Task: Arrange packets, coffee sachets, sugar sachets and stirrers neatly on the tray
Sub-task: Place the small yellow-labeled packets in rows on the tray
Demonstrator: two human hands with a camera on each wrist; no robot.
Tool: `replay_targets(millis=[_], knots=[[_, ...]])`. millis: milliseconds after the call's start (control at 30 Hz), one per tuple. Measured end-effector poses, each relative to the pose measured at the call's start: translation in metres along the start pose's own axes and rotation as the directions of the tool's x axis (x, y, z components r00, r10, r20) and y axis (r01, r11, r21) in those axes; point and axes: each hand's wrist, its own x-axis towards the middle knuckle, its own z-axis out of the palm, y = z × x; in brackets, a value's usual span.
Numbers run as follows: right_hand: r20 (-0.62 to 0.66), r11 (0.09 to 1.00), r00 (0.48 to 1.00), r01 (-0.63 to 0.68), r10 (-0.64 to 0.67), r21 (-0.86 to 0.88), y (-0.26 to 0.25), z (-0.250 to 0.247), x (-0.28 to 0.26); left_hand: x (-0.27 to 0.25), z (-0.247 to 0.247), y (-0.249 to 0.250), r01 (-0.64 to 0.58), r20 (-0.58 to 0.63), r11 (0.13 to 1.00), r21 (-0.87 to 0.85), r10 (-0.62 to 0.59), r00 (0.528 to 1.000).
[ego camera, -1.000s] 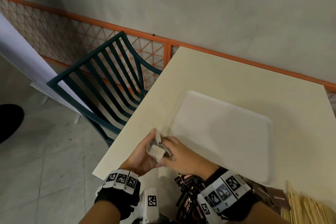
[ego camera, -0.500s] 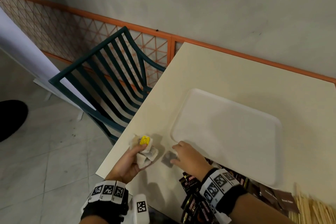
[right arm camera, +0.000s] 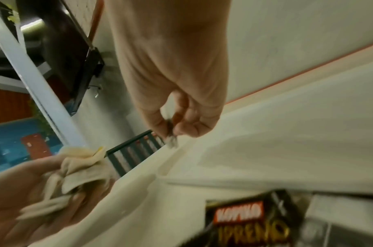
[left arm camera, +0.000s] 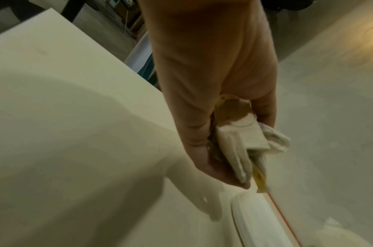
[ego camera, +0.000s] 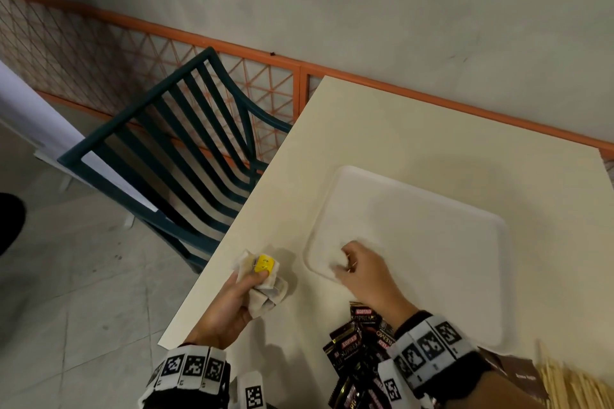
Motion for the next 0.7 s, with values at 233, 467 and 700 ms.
replay_targets(millis=[233, 467, 700], knots=[[0.037, 1.000, 0.999, -0.008, 0.009, -0.023, 0.015, -0.029, 0.015, 0.010, 0.007, -0.001, 0.023, 0.030, 0.999, -0.024, -0.022, 0.999], [0.329, 0.787, 0.910, 0.391, -0.253, -0.476, 0.043, -0.037, 0.022, 0.025, 0.013, 0.013, 0.024, 0.045, 0.999, -0.033, -0.022, 0.999], [0.449, 0.694, 0.832, 0.533, -0.326, -0.484, 0.043, -0.026, 0.056, 0.048, 0.027, 0.026, -0.001, 0.066, 1.000, -0.016, 0.003, 0.998]])
